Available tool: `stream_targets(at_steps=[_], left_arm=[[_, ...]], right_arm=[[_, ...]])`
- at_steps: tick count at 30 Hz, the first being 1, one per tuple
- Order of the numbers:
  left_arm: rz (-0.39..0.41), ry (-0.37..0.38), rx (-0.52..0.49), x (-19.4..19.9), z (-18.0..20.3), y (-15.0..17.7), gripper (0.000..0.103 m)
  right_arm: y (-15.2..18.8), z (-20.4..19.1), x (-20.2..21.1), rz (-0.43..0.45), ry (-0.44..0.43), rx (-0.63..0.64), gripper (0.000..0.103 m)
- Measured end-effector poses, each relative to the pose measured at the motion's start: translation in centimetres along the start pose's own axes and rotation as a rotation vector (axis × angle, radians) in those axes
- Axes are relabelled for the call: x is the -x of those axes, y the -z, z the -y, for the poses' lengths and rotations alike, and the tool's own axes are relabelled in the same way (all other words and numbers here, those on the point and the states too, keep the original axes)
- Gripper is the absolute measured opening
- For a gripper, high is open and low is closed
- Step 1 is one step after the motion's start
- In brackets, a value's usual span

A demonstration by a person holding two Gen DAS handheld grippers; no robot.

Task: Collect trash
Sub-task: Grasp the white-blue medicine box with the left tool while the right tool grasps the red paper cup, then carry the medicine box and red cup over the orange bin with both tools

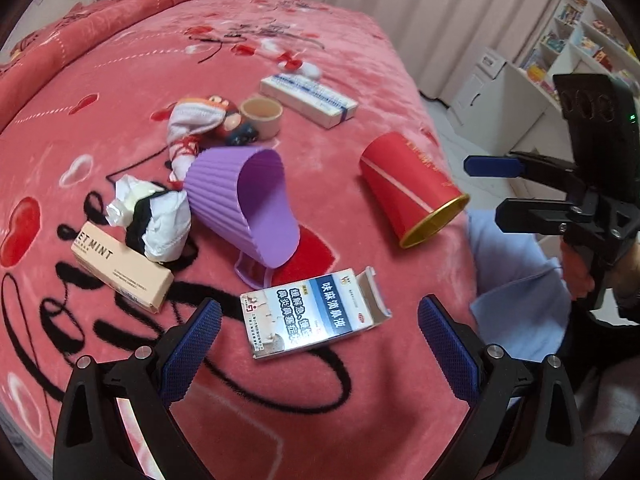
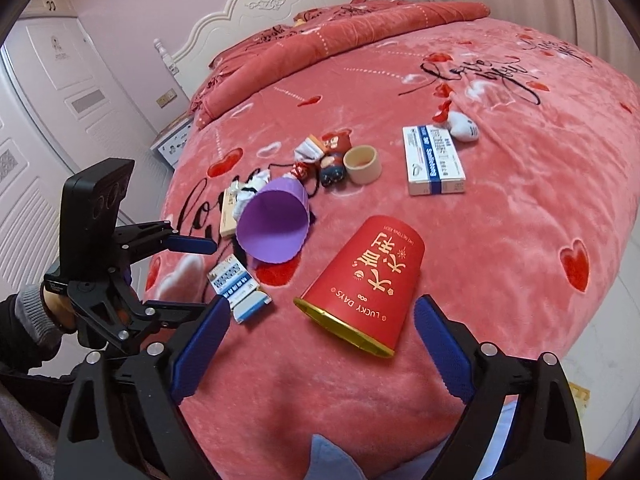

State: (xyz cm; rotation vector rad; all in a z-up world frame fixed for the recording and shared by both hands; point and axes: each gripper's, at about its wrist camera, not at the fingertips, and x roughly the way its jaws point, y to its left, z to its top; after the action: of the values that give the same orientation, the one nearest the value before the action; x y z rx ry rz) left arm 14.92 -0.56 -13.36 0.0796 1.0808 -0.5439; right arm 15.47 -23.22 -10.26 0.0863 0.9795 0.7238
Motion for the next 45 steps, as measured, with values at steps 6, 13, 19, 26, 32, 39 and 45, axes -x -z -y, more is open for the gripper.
stream_targets(at_steps=[6,13,19,26,32,39,45], left_arm=[[-0.038,-0.006,-0.033,-1.6,0.4,0.0,0.085],[-0.045,-0.006,-0.047,-2.2,0.1,0.0,0.085],[-0.046,-0.01,-0.05,-2.8,0.0,-0.2,0.085],[-0.041,0.005,-0.02,-3.1,-0.5,-0.2,0.083],[-0.024,0.037,0.012,-2.6,-1.4,0.0,0.077],[-0.001,0.045,0.033,-0.9,-1.3,0.2,0.076],[0.022,0.026,0.012,1.3,-0.1,0.2,0.076]], right_arm=[[-0.1,0.6,-1.3,-0.028,0.006,0.017,0.086],[0.2,1.2,-2.0,-0.064,0.034,0.067,0.081],[1.3,2.6,-3.1,-0.098,0.085,0.07,0.06],[1.1,3.4,-4.1,-0.084,0.087,0.071,0.01],[0.9,3.1,-4.0,-0.066,0.097,0.098,0.008],[0.7,2.6,-2.8,-0.043,0.088,0.097,0.007],[0.8,1.5,-0.8,-0.018,0.075,0.103,0.007]])
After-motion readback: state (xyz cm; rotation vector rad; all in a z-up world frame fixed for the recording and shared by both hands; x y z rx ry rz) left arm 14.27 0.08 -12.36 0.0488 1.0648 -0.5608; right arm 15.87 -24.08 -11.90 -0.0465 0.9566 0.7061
